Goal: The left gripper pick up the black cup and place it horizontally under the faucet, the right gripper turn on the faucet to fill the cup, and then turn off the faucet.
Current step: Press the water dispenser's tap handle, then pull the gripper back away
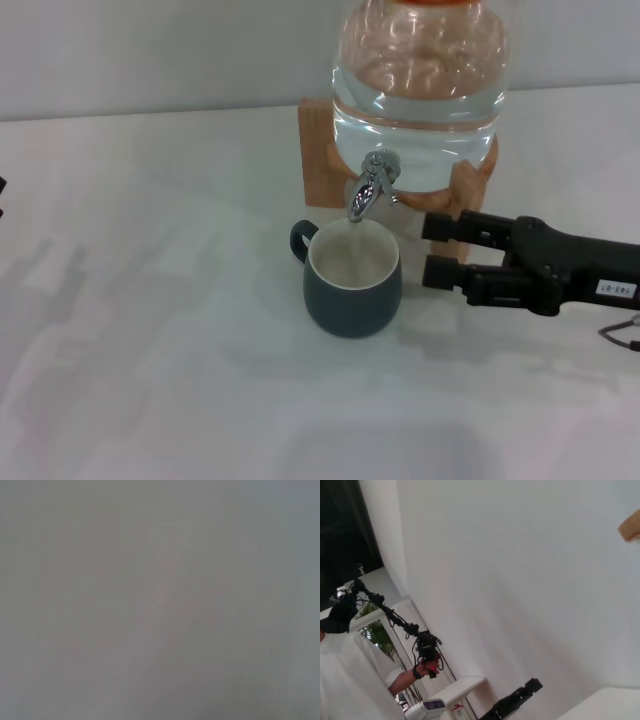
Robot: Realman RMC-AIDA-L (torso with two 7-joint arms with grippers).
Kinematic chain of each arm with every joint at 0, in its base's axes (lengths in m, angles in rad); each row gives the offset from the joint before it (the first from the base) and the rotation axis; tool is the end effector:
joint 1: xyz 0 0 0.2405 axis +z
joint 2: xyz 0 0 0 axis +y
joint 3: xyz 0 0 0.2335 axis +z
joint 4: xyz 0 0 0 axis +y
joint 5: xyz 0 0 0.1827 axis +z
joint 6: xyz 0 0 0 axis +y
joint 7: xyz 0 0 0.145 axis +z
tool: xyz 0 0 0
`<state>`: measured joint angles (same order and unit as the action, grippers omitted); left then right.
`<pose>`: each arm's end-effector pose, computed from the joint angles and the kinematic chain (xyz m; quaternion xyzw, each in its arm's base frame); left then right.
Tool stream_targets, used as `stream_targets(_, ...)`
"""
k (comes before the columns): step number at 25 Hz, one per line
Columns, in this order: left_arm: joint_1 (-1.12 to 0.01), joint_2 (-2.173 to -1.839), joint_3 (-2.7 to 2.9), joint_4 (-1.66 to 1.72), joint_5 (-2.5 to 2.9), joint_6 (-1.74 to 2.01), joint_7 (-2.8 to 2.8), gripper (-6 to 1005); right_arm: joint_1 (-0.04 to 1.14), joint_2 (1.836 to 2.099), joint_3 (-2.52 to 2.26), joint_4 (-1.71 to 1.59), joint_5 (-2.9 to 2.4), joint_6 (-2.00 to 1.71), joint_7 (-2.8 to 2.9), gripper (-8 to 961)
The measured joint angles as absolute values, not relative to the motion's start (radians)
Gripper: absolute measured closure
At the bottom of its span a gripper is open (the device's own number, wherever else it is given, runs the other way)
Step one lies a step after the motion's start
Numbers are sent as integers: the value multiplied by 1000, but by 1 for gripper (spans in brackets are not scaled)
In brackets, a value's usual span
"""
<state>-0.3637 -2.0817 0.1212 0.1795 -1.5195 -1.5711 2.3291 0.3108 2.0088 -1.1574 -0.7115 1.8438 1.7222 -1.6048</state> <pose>-0.2892 0.2672 0.0444 -0.7122 -0.2635 -0.4644 0.4557 0.2008 0.2519 0.0349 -0.8686 0.2456 0.4292 0.0322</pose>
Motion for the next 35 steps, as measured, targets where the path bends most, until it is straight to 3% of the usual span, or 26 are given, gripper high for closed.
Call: stream_targets(35, -367, -2082, 121, 179, -1518, -1558, 2329, 502, 376, 2013, -1316, -711, 1910, 1511, -1620, 112)
